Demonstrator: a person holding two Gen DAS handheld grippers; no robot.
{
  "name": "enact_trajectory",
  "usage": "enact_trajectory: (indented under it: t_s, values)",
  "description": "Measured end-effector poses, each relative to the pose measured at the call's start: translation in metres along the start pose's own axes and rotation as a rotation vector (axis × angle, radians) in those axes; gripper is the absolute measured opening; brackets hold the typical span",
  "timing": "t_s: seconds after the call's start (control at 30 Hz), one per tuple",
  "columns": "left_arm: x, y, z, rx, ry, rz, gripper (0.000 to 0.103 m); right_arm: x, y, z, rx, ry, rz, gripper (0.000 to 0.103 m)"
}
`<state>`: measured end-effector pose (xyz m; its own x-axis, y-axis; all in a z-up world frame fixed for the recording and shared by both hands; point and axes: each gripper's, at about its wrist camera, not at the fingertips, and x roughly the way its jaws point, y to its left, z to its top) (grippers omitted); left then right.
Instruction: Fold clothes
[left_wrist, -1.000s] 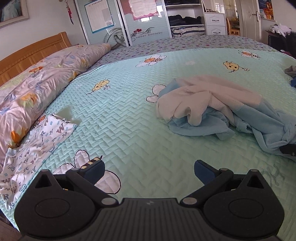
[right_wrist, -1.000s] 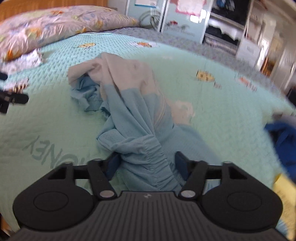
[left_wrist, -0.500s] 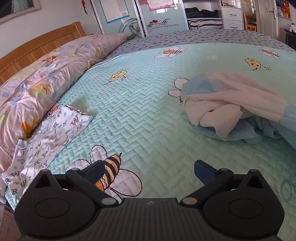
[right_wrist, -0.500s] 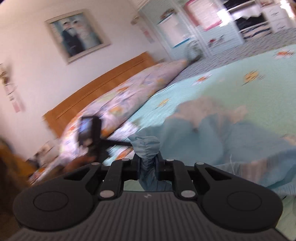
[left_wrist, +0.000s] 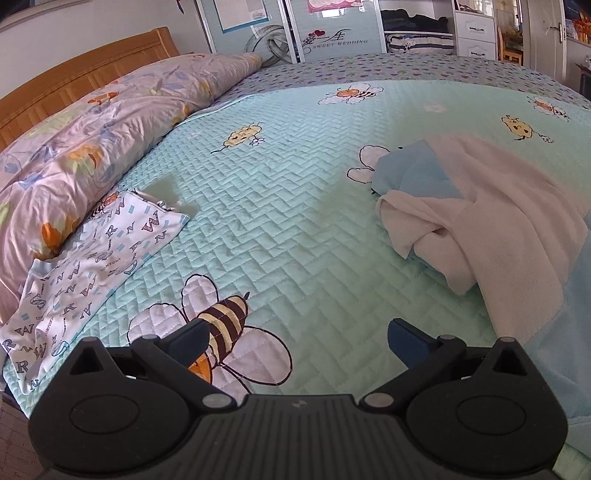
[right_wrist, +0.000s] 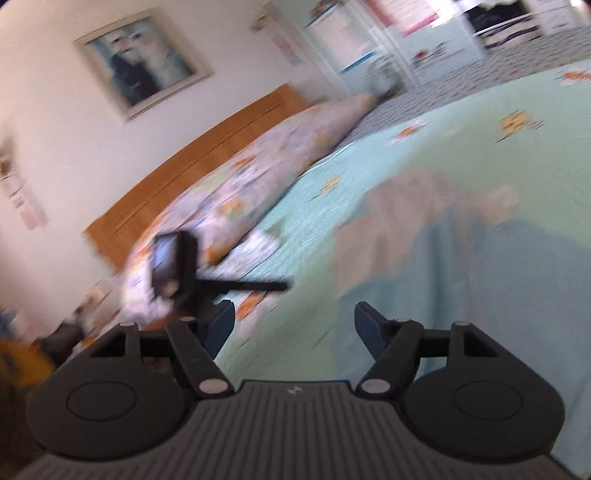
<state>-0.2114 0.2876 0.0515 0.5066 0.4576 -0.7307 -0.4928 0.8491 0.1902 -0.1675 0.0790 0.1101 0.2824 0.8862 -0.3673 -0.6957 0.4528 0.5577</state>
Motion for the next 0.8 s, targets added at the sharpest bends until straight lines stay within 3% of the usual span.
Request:
enact_trajectory:
  t_s: [0.1, 0.23, 0.43, 0.53, 0.67, 0.8]
  values:
    - [0.011, 0.004, 0.008, -0.044, 0.008, -0.03, 0.102, 0.017, 0.003, 0.011, -0.089, -0.028, -0.243, 0.073]
    - [0.036, 0.009, 0.033, -0.152, 0.022, -0.108, 0.102, 0.036, -0.007, 0.012, -0.102, -0.045, -0.414, 0.073]
    - [0.096, 0.017, 0.064, -0.403, 0.177, -0.302, 0.102, 0.029, -0.049, -0.009, 0.074, -0.056, -0.431, 0.073]
    - [0.117, 0.007, 0.069, -0.441, 0.26, -0.297, 0.102, 0.017, -0.061, -0.019, 0.134, -0.068, -0.449, 0.073]
    - [0.124, -0.008, 0.078, -0.436, 0.293, -0.266, 0.103, 0.003, -0.07, -0.024, 0.195, -0.091, -0.454, 0.073]
    - [0.122, -0.004, 0.077, -0.464, 0.32, -0.29, 0.102, -0.003, -0.072, -0.028, 0.209, -0.105, -0.438, 0.074]
